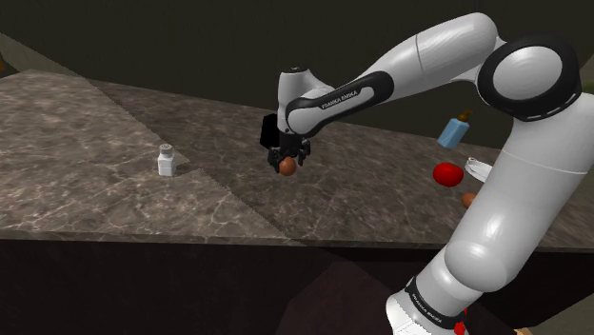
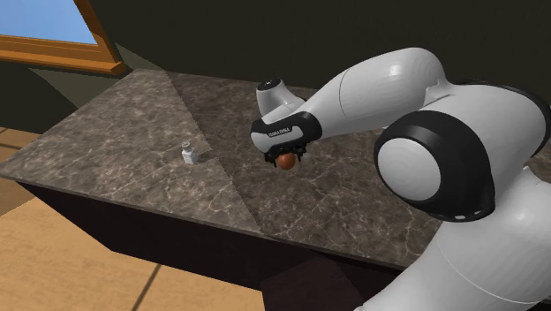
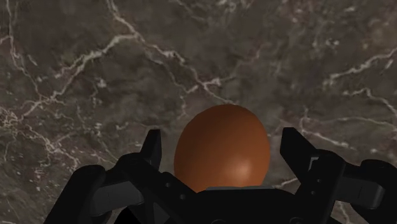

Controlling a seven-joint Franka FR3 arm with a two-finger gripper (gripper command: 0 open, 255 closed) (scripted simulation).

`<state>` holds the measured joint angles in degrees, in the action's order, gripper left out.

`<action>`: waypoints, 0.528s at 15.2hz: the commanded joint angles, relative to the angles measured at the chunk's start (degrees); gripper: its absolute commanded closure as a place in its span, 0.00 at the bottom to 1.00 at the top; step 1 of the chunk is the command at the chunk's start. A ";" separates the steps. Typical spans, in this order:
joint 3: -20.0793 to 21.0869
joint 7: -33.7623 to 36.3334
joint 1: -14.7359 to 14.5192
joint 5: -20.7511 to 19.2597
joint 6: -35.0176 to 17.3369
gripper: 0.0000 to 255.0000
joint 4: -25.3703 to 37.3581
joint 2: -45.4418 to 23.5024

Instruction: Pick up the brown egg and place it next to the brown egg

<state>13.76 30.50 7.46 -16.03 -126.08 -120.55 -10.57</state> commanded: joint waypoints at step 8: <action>-0.01 0.03 0.00 -0.03 -0.13 1.00 -0.08 -0.03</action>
<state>13.75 30.53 7.47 -16.07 -126.21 -120.61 -10.57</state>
